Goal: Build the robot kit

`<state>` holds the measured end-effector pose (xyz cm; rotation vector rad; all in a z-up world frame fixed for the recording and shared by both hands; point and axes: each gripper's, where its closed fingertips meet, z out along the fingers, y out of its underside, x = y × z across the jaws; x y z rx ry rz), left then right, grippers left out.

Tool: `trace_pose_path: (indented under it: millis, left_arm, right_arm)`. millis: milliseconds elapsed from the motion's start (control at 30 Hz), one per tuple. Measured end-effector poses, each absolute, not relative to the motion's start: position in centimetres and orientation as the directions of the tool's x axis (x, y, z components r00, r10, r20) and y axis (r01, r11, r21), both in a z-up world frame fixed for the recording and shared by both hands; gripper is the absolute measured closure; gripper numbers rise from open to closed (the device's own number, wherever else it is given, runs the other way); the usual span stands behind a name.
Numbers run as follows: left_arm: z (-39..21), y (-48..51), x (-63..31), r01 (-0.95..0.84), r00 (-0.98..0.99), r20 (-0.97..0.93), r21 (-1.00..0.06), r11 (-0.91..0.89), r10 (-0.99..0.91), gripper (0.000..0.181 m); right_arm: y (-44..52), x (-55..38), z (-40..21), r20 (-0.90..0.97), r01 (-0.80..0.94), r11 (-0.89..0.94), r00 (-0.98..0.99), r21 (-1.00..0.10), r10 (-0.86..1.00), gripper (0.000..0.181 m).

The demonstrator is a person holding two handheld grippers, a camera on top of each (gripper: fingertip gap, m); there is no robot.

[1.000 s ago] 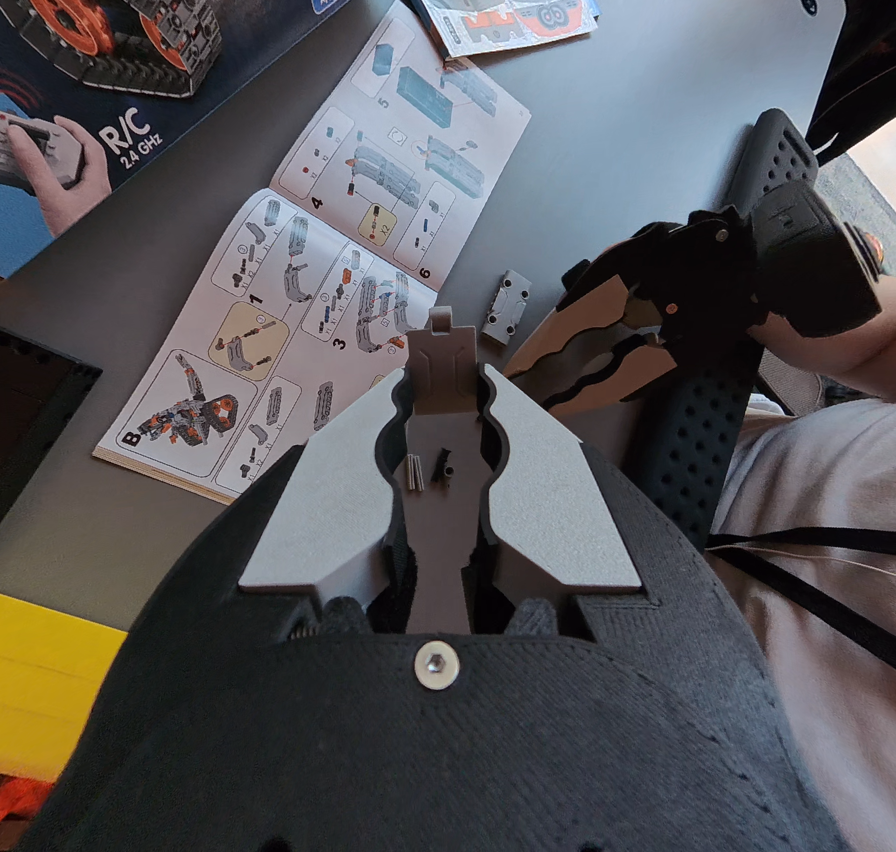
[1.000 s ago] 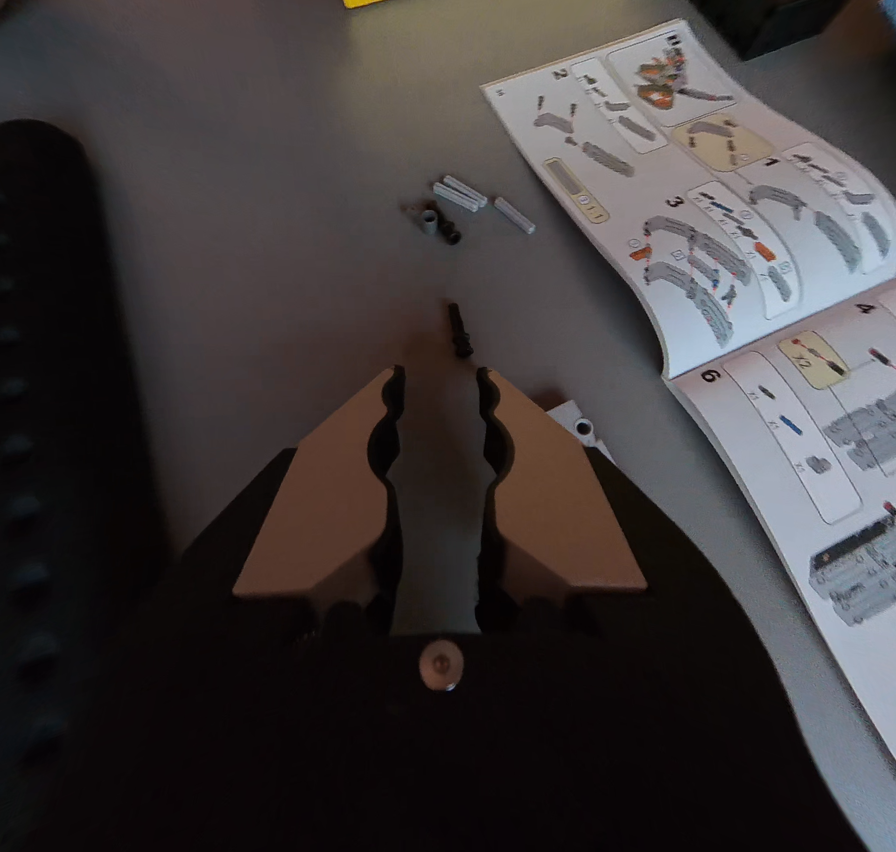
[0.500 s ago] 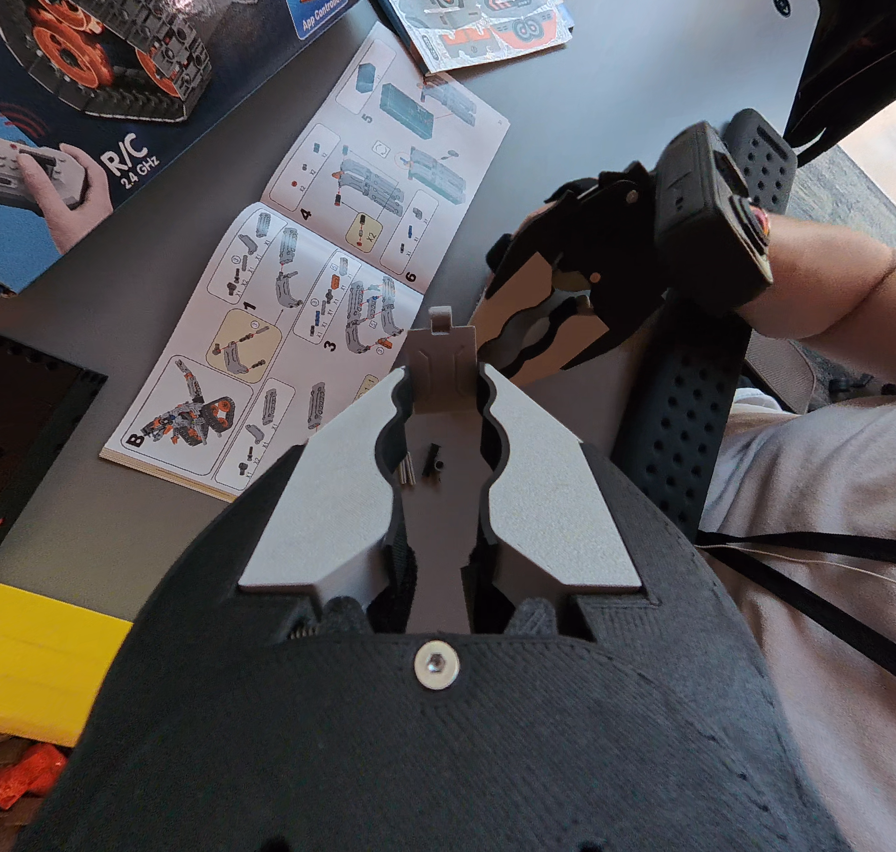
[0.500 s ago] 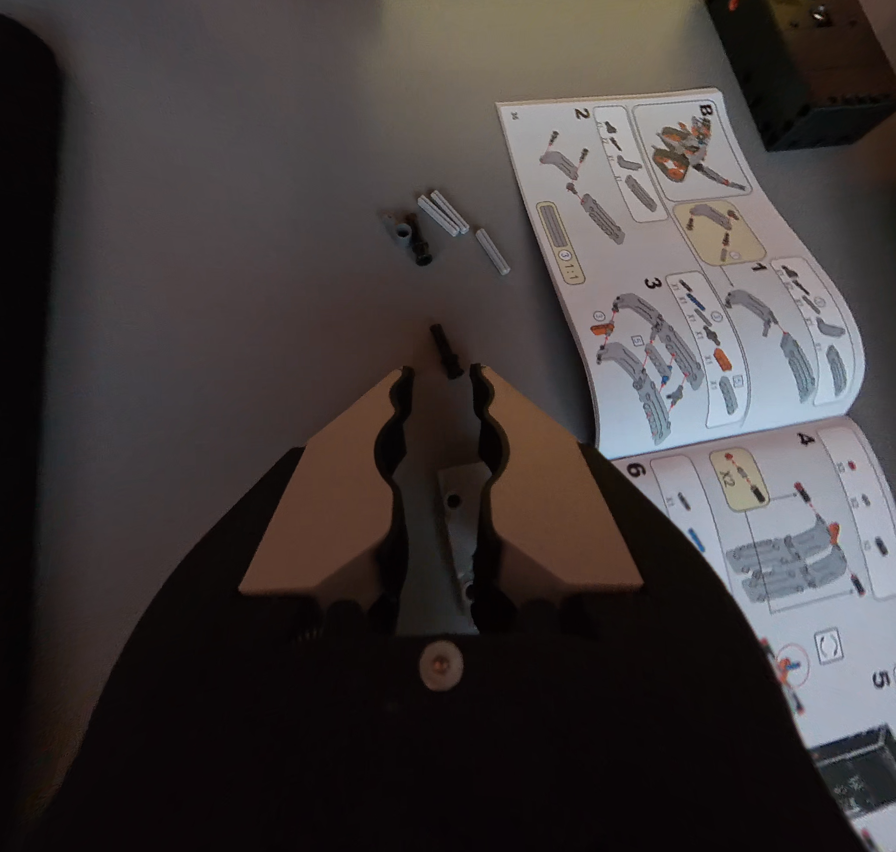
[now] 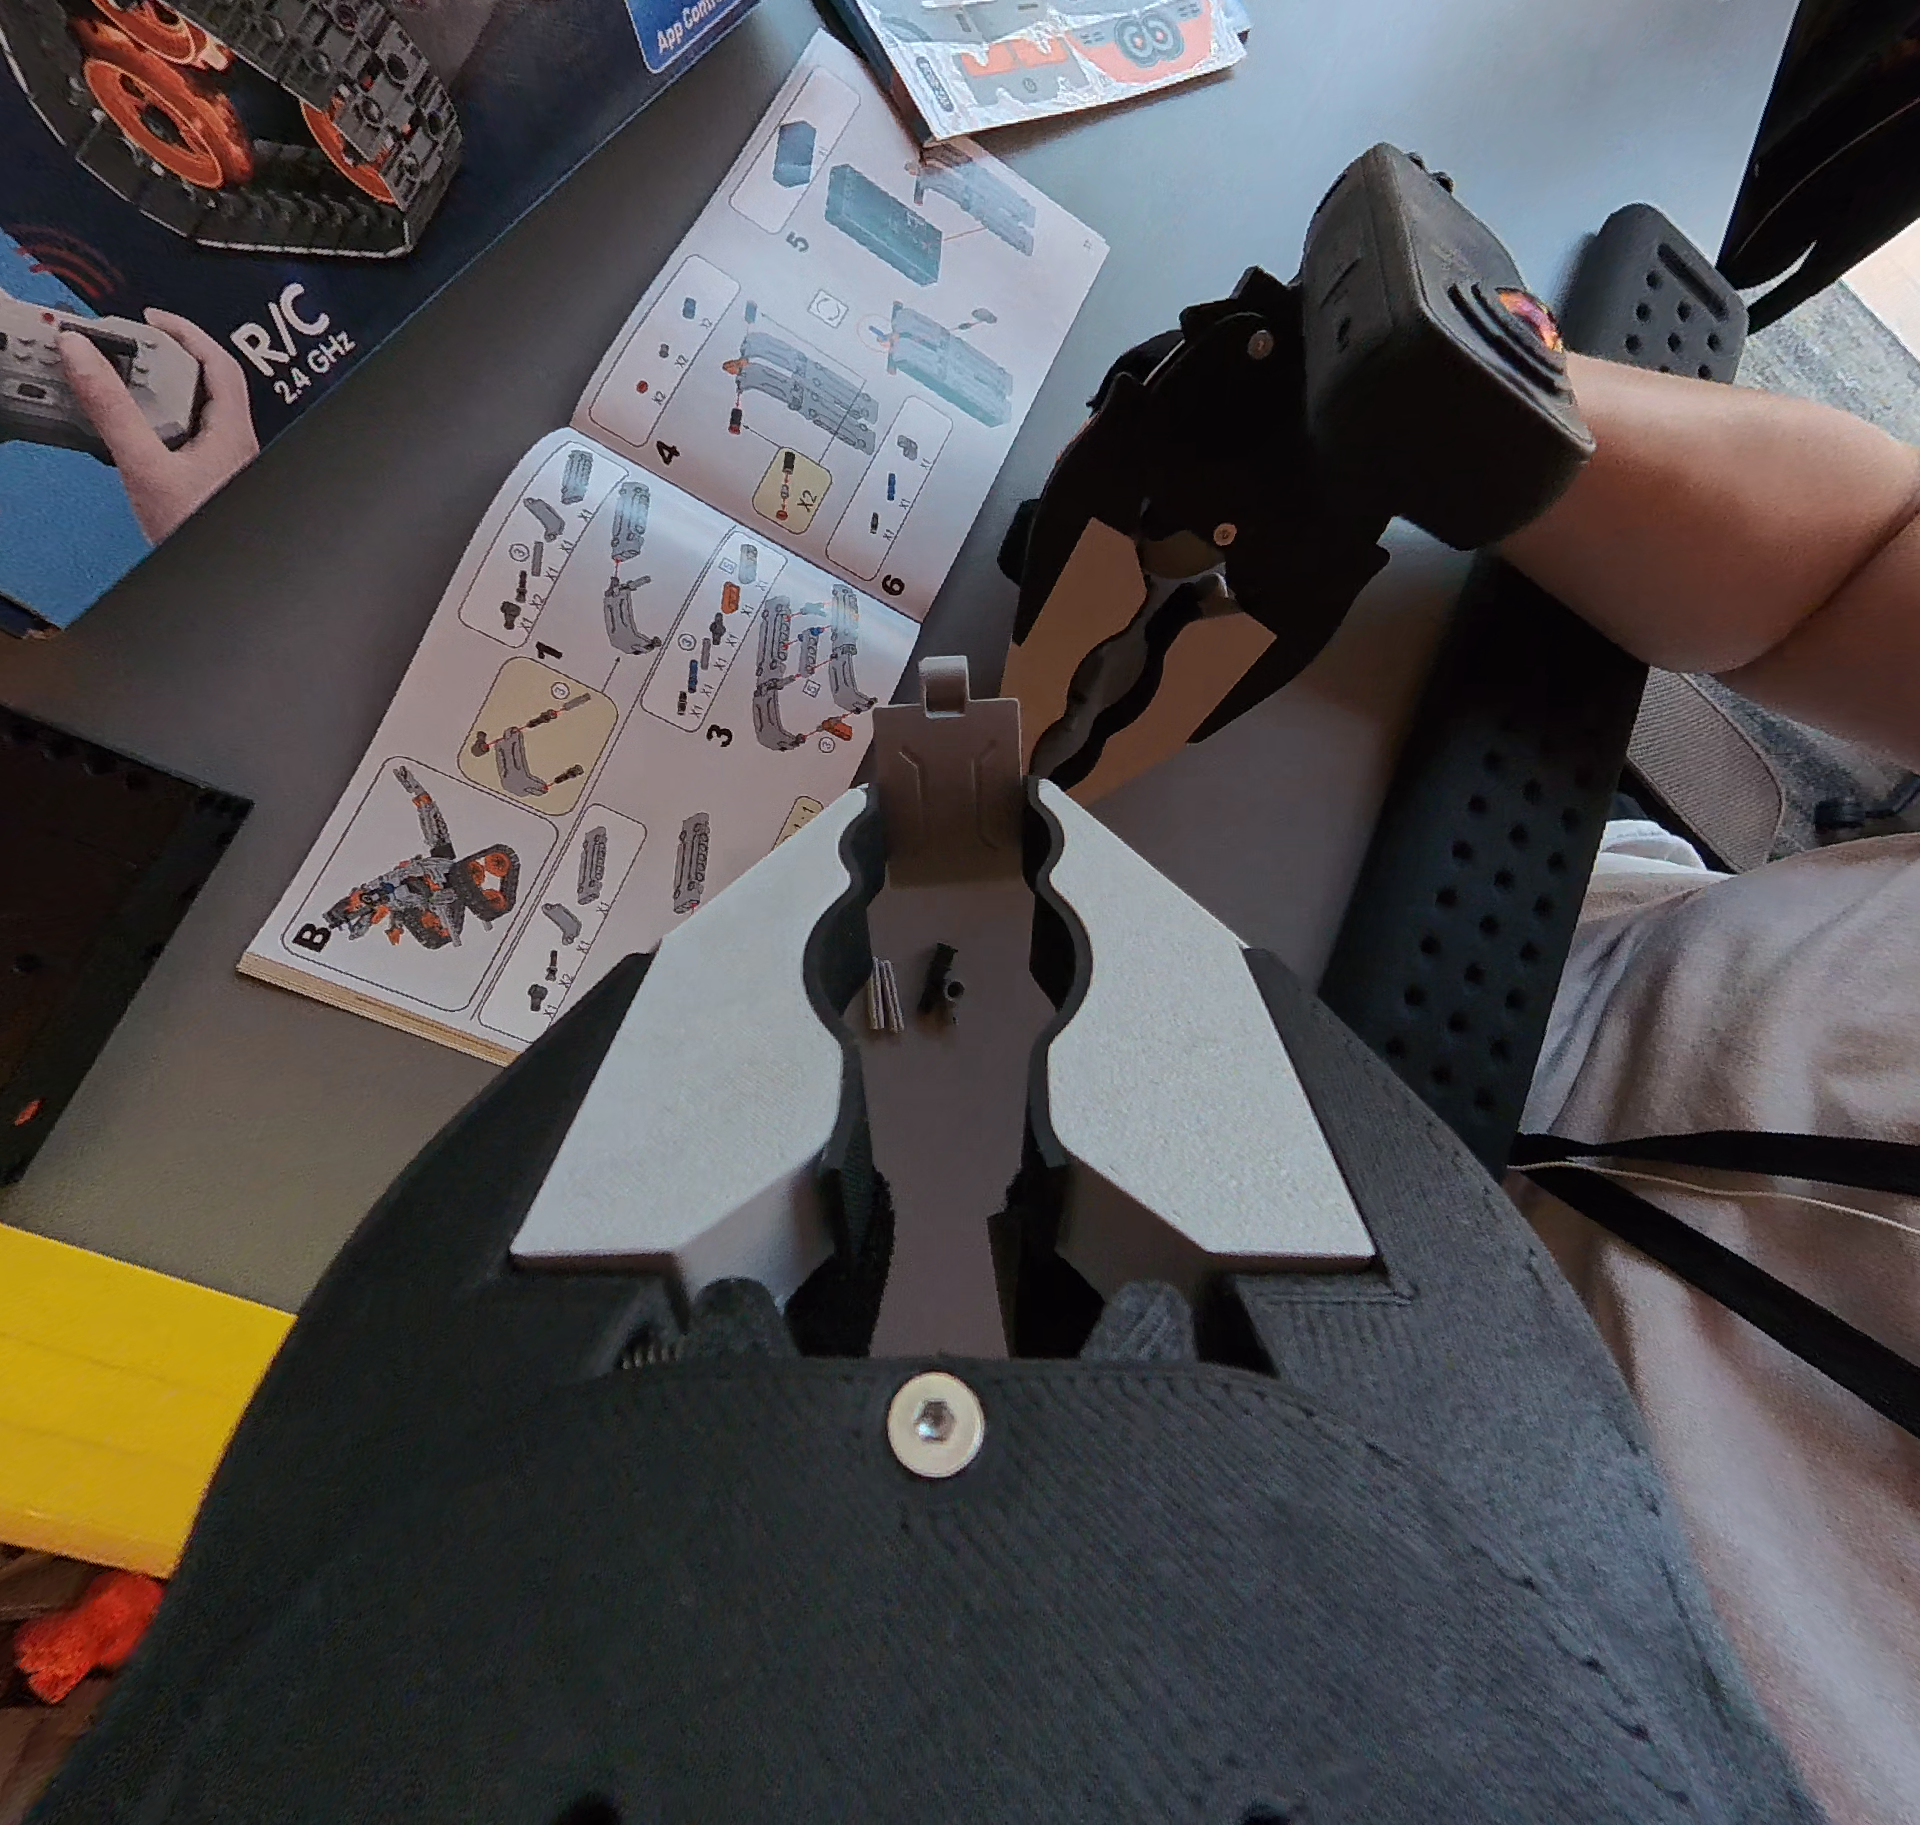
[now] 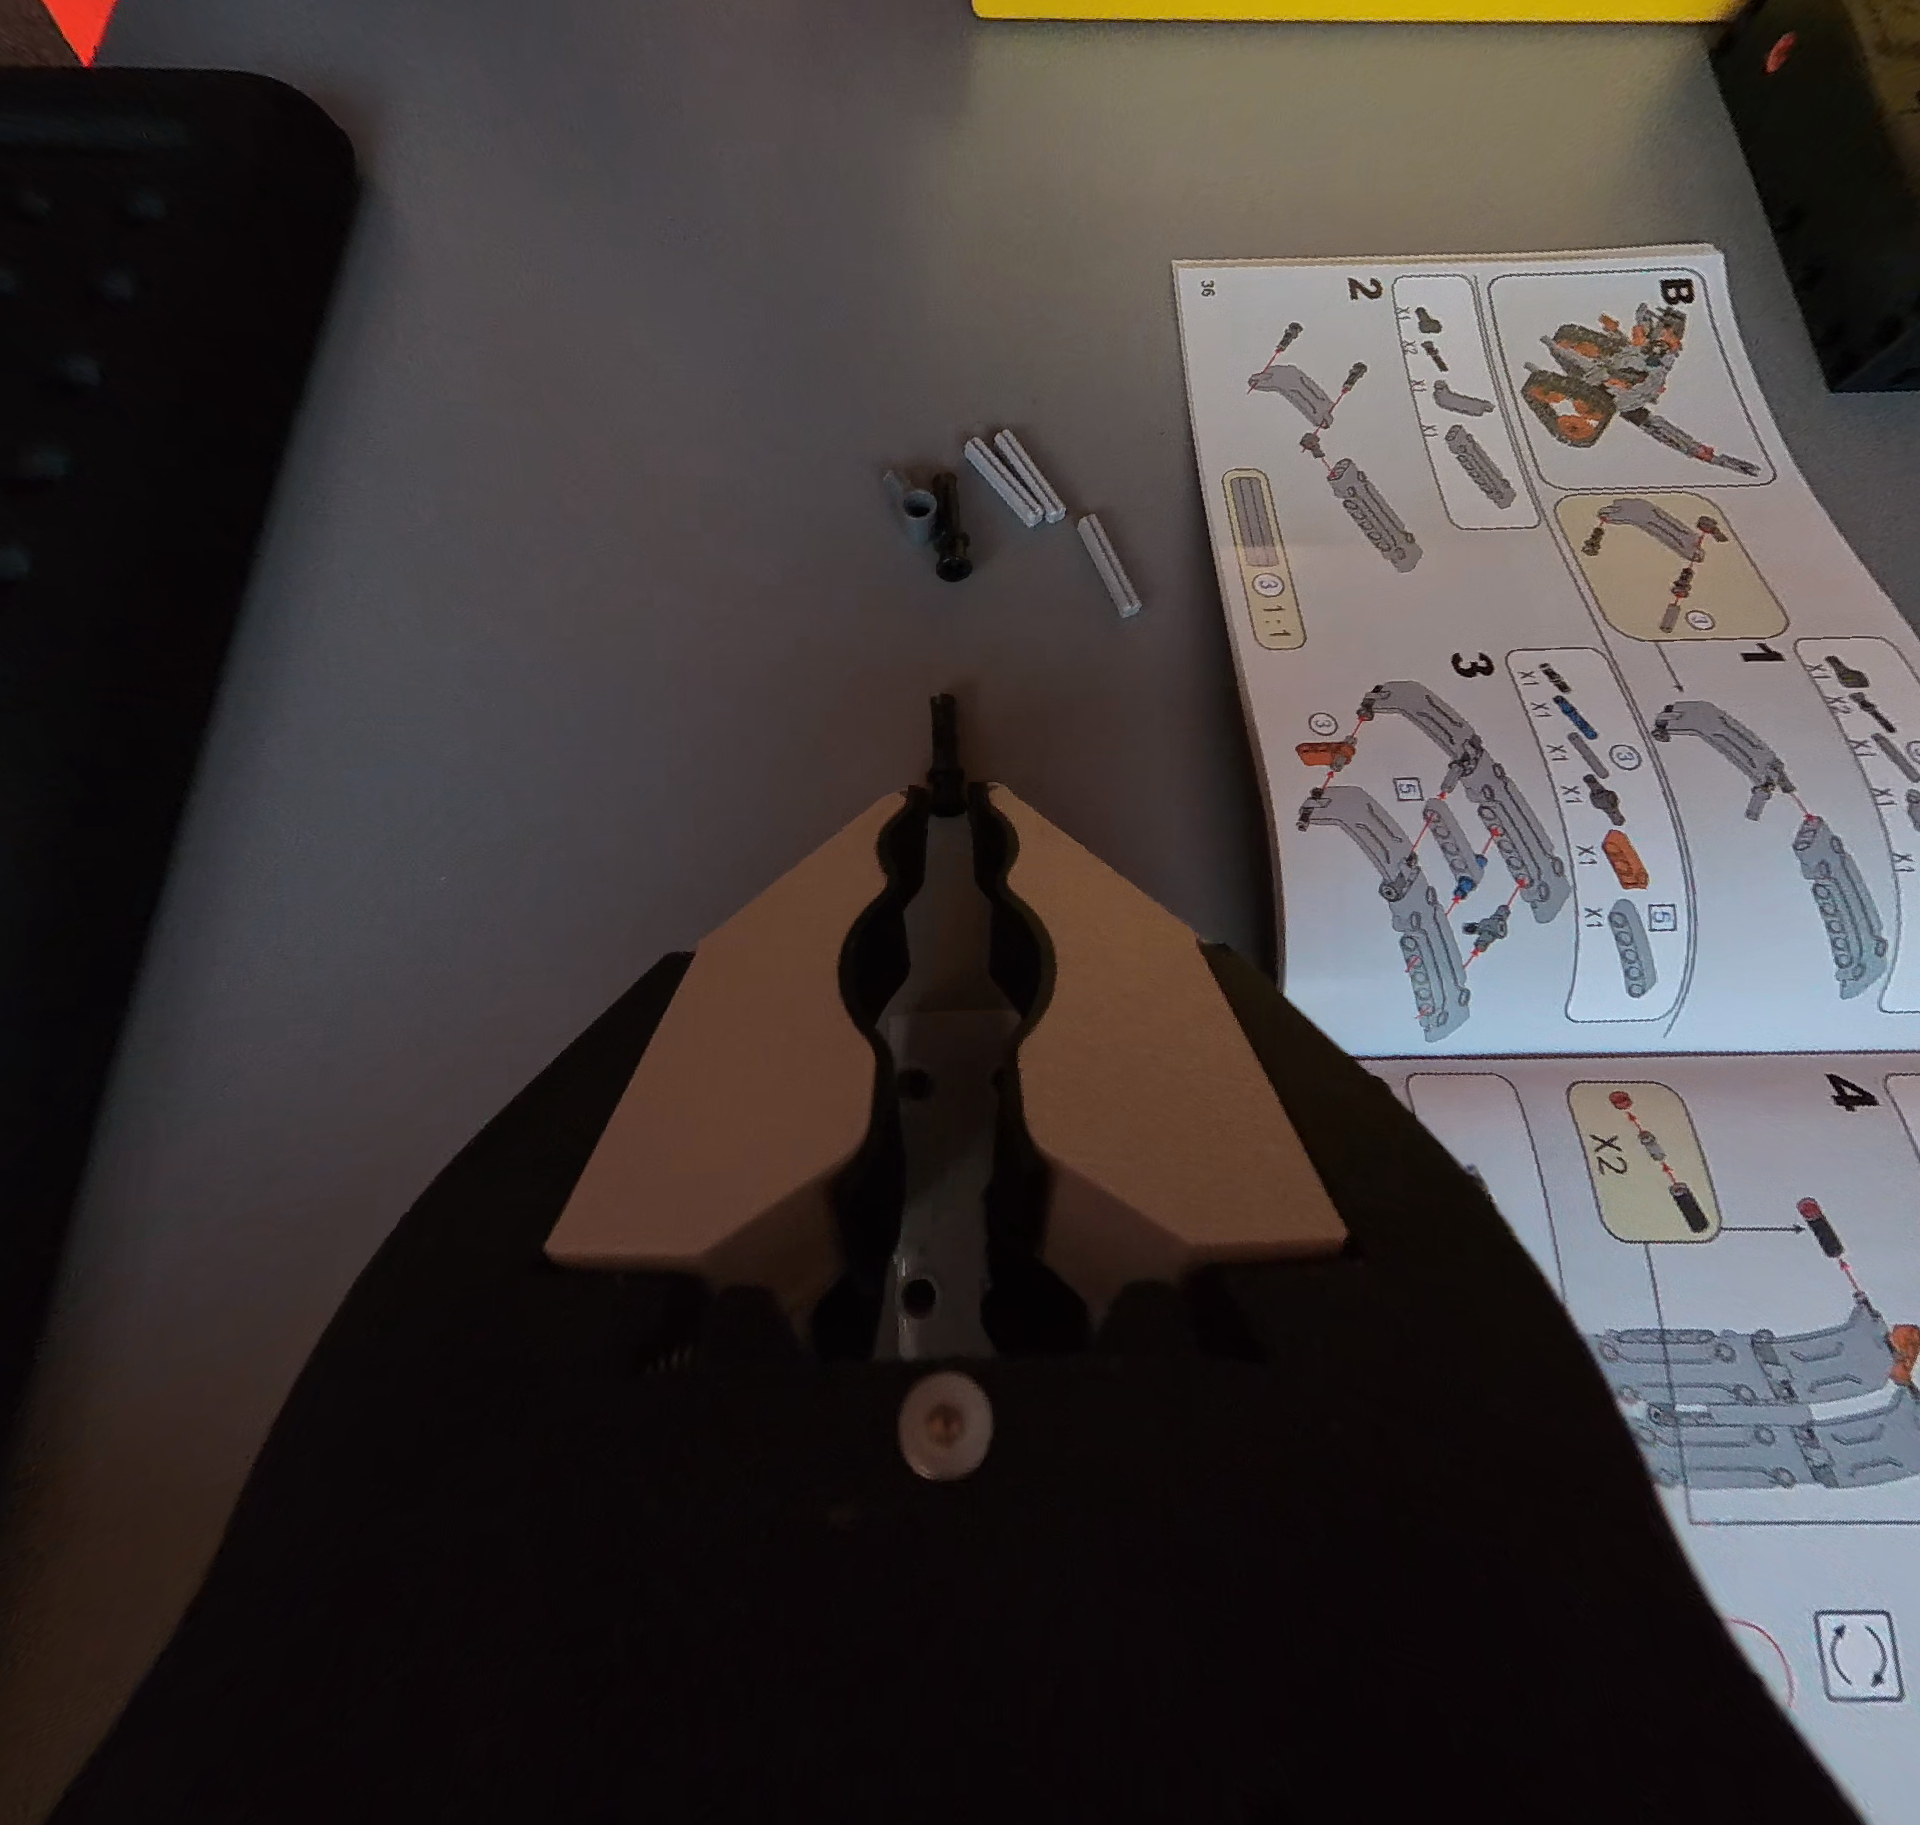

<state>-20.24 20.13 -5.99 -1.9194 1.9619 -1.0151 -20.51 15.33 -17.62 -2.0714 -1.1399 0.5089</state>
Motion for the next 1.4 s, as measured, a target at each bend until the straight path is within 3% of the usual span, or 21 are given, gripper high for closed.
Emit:
trace_pose_path:
  millis: [133,300,500,600,967,1233,1400]
  left_arm:
    - [-5.5,19.9,-20.0,-0.780,-0.141,0.326,-0.619,-0.098,-0.935,0.157]
    - [-2.8,19.5,-19.7,-0.701,-0.175,0.384,-0.695,-0.159,-0.906,0.157]
    - [-0.5,20.8,-19.7,-0.608,-0.141,0.318,-0.775,-0.172,-0.937,0.157]
    - [0.1,20.8,-20.0,-0.597,-0.142,0.310,-0.784,-0.169,-0.940,0.157]
    - [0.7,22.1,-19.9,-0.556,-0.114,0.333,-0.802,-0.217,-0.936,0.157]
    - [0.7,22.3,-19.5,-0.536,-0.104,0.330,-0.813,-0.227,-0.938,0.157]
    - [1.5,22.3,-19.2,-0.485,-0.131,0.392,-0.826,-0.286,-0.911,0.157]
  right_arm:
    - [15.7,-20.3,-17.0,-0.033,0.534,-0.395,0.564,-0.747,0.825,0.175]
    - [17.6,-19.8,-9.1,0.037,0.449,-0.342,0.647,-0.825,0.762,0.176]
    - [18.5,-18.4,-4.3,0.269,0.631,-0.341,0.671,-0.697,0.691,0.176]
    - [19.2,-18.6,-2.5,0.313,0.648,-0.332,0.673,-0.685,0.670,0.175]
    - [21.0,-20.2,0.3,0.363,0.676,-0.270,0.639,-0.685,0.678,0.175]
    - [21.2,-20.5,0.9,0.343,0.623,-0.242,0.667,-0.744,0.662,0.175]
    - [21.0,-20.0,2.0,0.422,0.639,-0.194,0.675,-0.745,0.605,0.175]
